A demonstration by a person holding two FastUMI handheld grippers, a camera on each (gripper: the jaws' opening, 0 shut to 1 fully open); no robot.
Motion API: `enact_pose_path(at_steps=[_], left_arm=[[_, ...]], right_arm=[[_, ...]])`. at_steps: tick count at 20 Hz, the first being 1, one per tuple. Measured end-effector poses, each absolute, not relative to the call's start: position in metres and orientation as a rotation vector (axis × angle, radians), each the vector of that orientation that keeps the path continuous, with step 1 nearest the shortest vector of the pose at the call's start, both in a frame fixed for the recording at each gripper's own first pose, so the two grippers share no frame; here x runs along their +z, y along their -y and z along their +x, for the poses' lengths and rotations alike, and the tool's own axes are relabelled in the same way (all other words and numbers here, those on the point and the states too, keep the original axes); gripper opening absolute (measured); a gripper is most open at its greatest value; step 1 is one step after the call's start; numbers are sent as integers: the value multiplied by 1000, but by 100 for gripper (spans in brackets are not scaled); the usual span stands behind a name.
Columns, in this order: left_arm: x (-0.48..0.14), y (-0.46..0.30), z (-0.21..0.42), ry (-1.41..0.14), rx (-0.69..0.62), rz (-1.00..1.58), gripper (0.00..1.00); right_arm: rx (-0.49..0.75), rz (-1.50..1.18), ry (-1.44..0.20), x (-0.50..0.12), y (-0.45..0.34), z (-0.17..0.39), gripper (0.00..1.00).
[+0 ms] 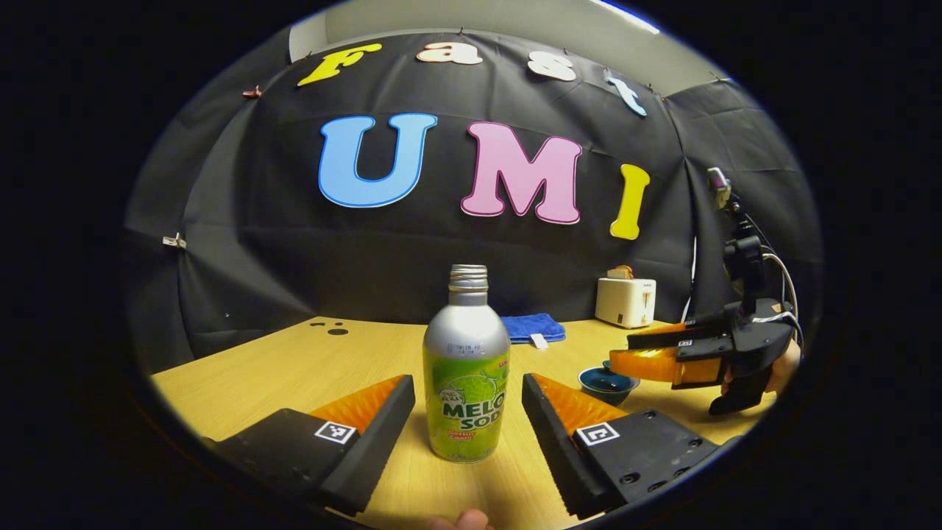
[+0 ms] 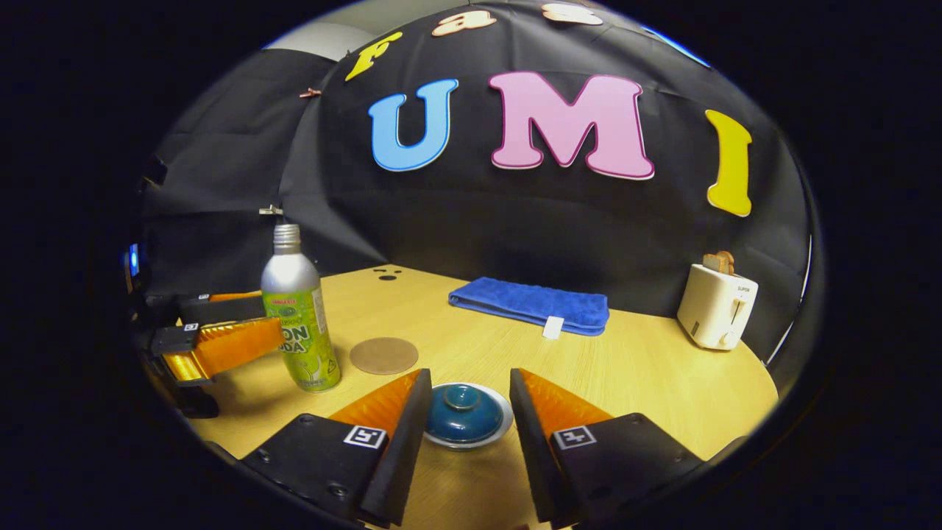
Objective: Open the teacup lid with one hand, grasp the water bottle and pour water into the teacup with the other hand; after pouring, place the water bottle on the coaster and then close the teacup lid.
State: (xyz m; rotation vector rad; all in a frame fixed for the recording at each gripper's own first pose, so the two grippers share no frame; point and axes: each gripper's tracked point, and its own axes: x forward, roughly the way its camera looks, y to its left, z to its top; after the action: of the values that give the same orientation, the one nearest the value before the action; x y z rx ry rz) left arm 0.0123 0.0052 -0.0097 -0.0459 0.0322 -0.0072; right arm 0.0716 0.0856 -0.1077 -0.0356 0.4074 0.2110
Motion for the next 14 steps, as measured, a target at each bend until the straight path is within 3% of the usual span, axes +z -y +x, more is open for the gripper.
enact_pose_path(at_steps=[3, 5, 6, 14], left_arm=[[-10, -7, 12, -41, -2, -37, 93], [-11, -10, 13, -43, 7, -29, 93], [-12, -10, 13, -42, 7, -27, 93], [-13, -12, 15, -44, 9, -16, 93]], right_arm=[[214, 8, -440, -118, -89, 74, 54], [207, 53, -450, -118, -90, 75, 53], [211, 74, -462, -122, -91, 77, 36], [181, 19, -430, -114, -82, 73, 32]])
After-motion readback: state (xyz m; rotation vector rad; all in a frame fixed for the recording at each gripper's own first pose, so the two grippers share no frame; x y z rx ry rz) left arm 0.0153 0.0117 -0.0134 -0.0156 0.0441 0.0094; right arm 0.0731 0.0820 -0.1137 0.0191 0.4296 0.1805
